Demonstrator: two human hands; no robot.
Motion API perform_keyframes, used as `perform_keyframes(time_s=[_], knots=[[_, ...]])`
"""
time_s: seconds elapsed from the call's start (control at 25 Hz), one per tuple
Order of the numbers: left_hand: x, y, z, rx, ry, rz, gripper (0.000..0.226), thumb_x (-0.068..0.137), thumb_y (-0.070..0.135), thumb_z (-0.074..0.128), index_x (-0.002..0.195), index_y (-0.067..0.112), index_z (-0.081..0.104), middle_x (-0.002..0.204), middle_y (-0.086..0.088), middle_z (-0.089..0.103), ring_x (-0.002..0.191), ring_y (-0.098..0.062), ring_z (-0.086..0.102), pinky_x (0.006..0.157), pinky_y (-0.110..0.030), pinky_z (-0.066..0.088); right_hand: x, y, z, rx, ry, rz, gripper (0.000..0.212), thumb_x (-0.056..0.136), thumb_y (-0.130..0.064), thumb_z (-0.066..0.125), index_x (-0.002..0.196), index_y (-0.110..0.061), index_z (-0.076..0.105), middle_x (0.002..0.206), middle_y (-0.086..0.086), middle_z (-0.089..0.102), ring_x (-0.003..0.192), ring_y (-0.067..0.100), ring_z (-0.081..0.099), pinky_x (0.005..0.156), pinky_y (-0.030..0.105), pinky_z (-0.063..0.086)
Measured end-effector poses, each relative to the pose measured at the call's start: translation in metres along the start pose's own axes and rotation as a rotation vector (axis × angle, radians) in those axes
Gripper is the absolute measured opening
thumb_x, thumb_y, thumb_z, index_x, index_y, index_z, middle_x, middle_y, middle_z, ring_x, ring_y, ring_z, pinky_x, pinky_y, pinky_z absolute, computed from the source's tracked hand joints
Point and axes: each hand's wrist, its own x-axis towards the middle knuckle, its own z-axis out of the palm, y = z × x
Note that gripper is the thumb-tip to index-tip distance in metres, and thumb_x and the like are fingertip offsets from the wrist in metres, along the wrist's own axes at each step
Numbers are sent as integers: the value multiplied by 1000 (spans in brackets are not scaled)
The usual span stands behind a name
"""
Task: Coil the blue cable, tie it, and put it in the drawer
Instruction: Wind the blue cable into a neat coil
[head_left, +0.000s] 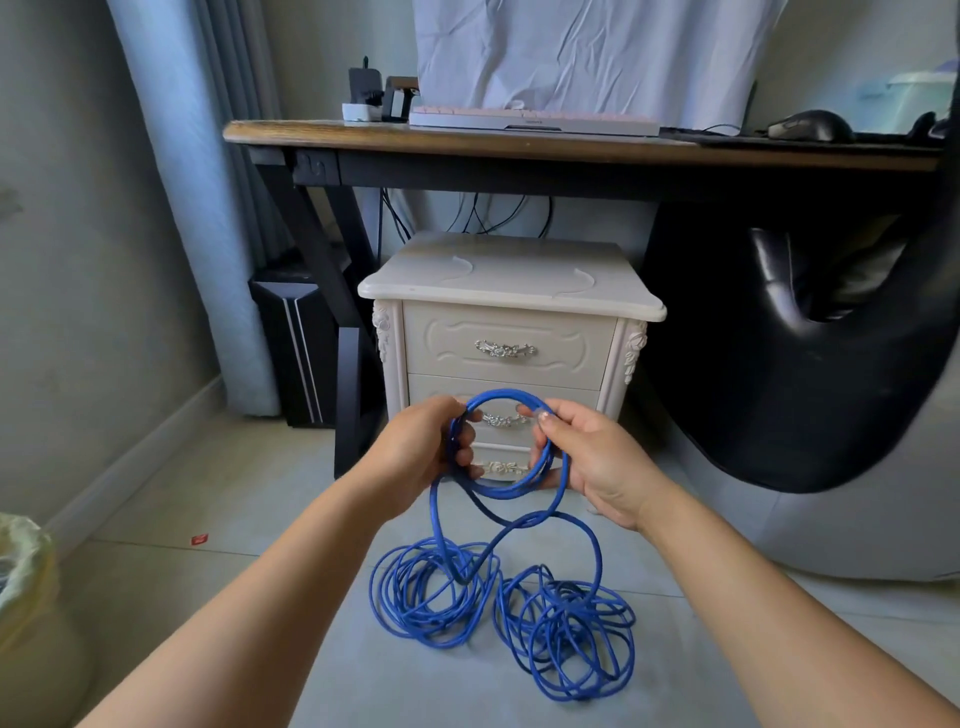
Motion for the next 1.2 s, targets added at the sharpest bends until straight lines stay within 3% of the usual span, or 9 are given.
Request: perform_keyframes(time_s=[0.12,0.24,0.4,0.6,0.76,0.88,1.0,1.08,1.2], knots=[[-5,7,5,488,-59,89,29,101,33,48,90,9,61,61,1,48,50,-13,44,55,-27,48,-6,-9,9,-618,37,-137,21,103,-18,41,109,-24,60,76,-4,52,65,12,53,59,15,45],[-10,9,15,901,-47,253,39,98,45,52,92,8,62,50,13,45,42,-1,39,42,-13,31,-8,-11,12,-765,36,-198,20,102,-19,42,113,-27,58,80,-11,53,71,9,54,60,12,39],[-17,12,18,726,-68,258,35,100,34,52,98,2,65,34,19,41,31,0,35,36,-10,25,-8,-7,8,-331,4,-133,39,100,-21,51,137,-28,44,84,-3,65,68,5,66,69,21,52],[-13,8,23,480,100,296,33,97,34,57,92,3,65,36,17,35,34,-2,35,42,-13,28,-11,-9,-5,-142,-181,131,18,93,-19,60,108,-10,60,83,8,74,81,21,72,74,29,58],[-6,3,11,380,17,238,23,94,39,60,89,16,64,60,4,44,53,-9,42,59,-28,43,-3,1,-2,-40,-60,51,17,103,-12,42,97,-8,58,65,3,68,75,25,69,78,35,56],[-13,-3,4,629,-108,205,55,78,44,78,122,25,52,103,4,61,87,-4,63,83,-23,51,3,2,-1,149,104,-44,22,104,-9,36,95,-6,57,56,2,40,55,18,46,62,29,55],[-19,-20,4,1386,-79,499,94,62,72,71,135,24,38,127,9,44,117,-9,44,100,-23,35,9,4,-2,293,220,-84,22,104,-9,36,95,-6,55,54,-2,29,49,12,32,58,31,55],[-16,-31,9,1697,-38,682,90,65,84,54,132,25,46,126,8,46,119,-15,39,103,-31,33,11,4,-3,374,275,-74,23,104,-9,35,95,-6,56,51,-5,29,46,10,32,57,30,53],[-10,-38,12,1613,-57,639,48,86,55,58,125,28,55,112,9,62,110,-17,50,88,-31,41,10,2,-7,551,289,-46,23,104,-9,36,96,-5,57,50,-5,31,43,8,34,54,27,52]])
